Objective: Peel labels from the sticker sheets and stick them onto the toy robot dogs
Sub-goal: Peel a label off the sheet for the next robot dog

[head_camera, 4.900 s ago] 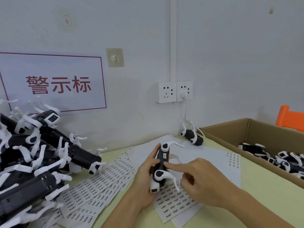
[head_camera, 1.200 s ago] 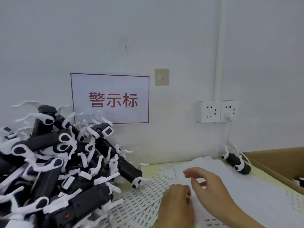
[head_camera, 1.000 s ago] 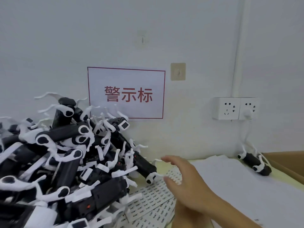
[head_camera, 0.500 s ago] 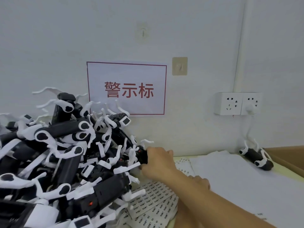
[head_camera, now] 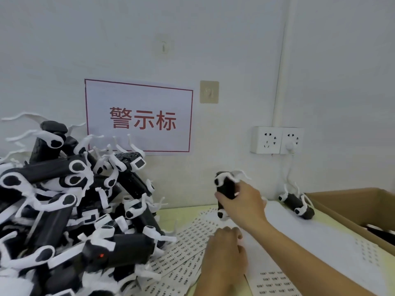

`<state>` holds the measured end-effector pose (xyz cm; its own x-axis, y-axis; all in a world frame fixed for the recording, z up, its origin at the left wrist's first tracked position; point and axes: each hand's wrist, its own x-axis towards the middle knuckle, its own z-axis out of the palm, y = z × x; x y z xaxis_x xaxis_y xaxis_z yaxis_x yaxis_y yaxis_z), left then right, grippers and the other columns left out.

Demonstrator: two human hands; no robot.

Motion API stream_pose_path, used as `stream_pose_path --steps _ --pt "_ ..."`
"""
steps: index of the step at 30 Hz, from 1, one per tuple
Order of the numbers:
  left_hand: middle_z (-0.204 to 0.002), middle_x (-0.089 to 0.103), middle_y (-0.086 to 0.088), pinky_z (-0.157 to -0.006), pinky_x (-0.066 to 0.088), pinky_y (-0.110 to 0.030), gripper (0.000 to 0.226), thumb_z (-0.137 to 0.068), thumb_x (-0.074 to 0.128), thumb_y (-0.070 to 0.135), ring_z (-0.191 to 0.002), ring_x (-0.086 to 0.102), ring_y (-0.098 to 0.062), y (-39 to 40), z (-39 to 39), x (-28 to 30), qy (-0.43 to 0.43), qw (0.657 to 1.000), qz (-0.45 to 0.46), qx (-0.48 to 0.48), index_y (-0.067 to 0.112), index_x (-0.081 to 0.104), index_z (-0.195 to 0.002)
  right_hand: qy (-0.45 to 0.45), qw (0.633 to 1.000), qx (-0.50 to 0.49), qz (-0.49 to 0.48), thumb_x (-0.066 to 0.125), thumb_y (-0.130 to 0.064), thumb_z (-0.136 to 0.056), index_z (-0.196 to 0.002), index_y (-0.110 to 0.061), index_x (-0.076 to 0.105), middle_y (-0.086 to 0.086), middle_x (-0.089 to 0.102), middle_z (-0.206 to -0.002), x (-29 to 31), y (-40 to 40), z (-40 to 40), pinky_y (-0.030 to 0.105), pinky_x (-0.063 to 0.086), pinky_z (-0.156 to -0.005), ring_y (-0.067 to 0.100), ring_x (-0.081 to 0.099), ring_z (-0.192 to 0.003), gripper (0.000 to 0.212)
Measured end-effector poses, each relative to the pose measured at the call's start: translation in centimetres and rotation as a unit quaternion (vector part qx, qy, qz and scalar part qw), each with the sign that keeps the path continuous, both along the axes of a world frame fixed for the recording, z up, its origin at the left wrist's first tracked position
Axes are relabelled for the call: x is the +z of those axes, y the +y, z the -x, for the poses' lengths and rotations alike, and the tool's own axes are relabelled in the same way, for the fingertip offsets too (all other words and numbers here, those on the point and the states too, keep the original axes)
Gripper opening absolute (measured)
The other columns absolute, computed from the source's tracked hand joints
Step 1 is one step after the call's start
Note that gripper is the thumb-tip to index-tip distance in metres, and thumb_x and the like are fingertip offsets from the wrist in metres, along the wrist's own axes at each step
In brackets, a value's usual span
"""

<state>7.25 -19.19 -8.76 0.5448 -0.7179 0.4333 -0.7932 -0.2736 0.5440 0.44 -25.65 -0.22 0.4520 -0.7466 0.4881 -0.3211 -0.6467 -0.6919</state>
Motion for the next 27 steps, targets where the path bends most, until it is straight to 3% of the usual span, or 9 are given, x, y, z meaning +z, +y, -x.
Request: stream_pose_path --steps 4,8,11,14,18,20,23,25,27 --pt "-0.129 0.057 0.001 -0.096 0.047 -0.028 0.038 -0.096 0.043 0.02 -0.113 0.055 -0.012 0.7 3.2 0.3 0.121 0.992 0.004 -0.023 0.02 0.054 -0.133 -0.176 0.943 0.016 -0.28 0.072 -0.032 -0.088 -0.091 -0.021 0.072 -0.001 0.075 -0.092 -0.7 -2.6 1.9 0.035 0.052 -0.078 0.018 0.069 -0.092 0.011" --pt "-0.142 0.046 0.01 -0.101 0.045 -0.032 0.069 -0.088 0.05 0.039 -0.124 0.05 -0.012 0.6 2.3 0.3 0.224 0.968 0.106 -0.045 0.032 0.025 -0.151 -0.316 0.835 0.063 -0.446 0.063 -0.016 -0.098 -0.106 -0.008 0.065 0.012 0.072 -0.102 -2.6 -3.4 2.8 0.035 0.055 -0.077 0.024 0.069 -0.091 0.012" --pt "-0.142 0.042 0.021 -0.1 0.047 -0.028 0.072 -0.088 0.054 0.056 -0.123 0.051 -0.001 0.6 2.9 0.5 0.254 0.945 0.181 -0.093 0.044 0.021 -0.151 -0.342 0.776 0.141 -0.511 0.053 -0.012 -0.102 -0.117 0.002 0.06 0.021 0.073 -0.104 -4.0 -2.7 3.0 0.038 0.055 -0.082 0.03 0.07 -0.094 0.022" --pt "-0.13 0.043 0.024 -0.084 0.046 -0.01 0.056 -0.097 0.06 0.043 -0.108 0.052 0.016 -0.2 2.6 0.3 0.273 0.928 0.241 -0.08 0.045 0.03 -0.144 -0.298 0.755 0.218 -0.541 0.047 -0.011 -0.104 -0.123 0.008 0.059 0.026 0.069 -0.117 -4.6 -2.2 3.6 0.047 0.046 -0.106 0.037 0.065 -0.115 0.03" --pt "-0.125 0.043 0.014 -0.076 0.04 0.0 0.037 -0.098 0.062 0.033 -0.103 0.045 0.022 -0.2 2.4 0.1 0.238 0.94 0.238 -0.049 0.041 0.042 -0.128 -0.197 0.822 0.219 -0.487 0.048 -0.007 -0.104 -0.12 0.009 0.062 0.022 0.069 -0.118 -4.5 -2.2 4.6 0.047 0.044 -0.11 0.035 0.064 -0.116 0.027" --pt "-0.123 0.042 0.019 -0.076 0.043 -0.002 0.037 -0.096 0.064 0.032 -0.102 0.046 0.023 -0.2 2.4 0.0 0.223 0.944 0.24 -0.053 0.041 0.045 -0.127 -0.112 0.867 0.207 -0.44 0.052 -0.003 -0.1 -0.101 0.012 0.063 0.019 0.065 -0.105 -4.1 -2.2 6.1 0.044 0.046 -0.109 0.03 0.063 -0.101 0.019" --pt "-0.125 0.042 0.021 -0.083 0.046 -0.01 0.04 -0.095 0.066 0.034 -0.106 0.048 0.016 -0.4 2.6 -0.3 0.192 0.957 0.21 -0.059 0.043 0.048 -0.13 0.028 0.926 0.163 -0.34 0.057 -0.008 -0.094 -0.087 -0.003 0.064 0.009 0.061 -0.093 -3.7 -2.5 9.4 0.033 0.056 -0.095 0.018 0.063 -0.086 0.011" --pt "-0.133 0.045 0.017 -0.092 0.043 -0.02 0.045 -0.094 0.066 0.035 -0.111 0.048 0.006 -0.3 2.7 -0.3 0.169 0.966 0.186 -0.054 0.04 0.05 -0.135 0.1 0.964 0.088 -0.229 0.06 -0.019 -0.094 -0.098 -0.02 0.073 -0.01 0.07 -0.101 -3.7 -3.0 11.9 0.019 0.055 -0.081 0.006 0.07 -0.087 0.014" --pt "-0.141 0.045 0.013 -0.1 0.04 -0.028 0.051 -0.093 0.067 0.036 -0.123 0.046 -0.004 -0.3 2.9 -0.2 0.147 0.972 0.177 -0.043 0.036 0.049 -0.14 0.151 0.981 0.021 -0.119 0.058 -0.024 -0.097 -0.107 -0.036 0.068 -0.019 0.066 -0.106 -3.9 -3.9 14.8 0.01 0.047 -0.07 -0.003 0.064 -0.09 0.018"
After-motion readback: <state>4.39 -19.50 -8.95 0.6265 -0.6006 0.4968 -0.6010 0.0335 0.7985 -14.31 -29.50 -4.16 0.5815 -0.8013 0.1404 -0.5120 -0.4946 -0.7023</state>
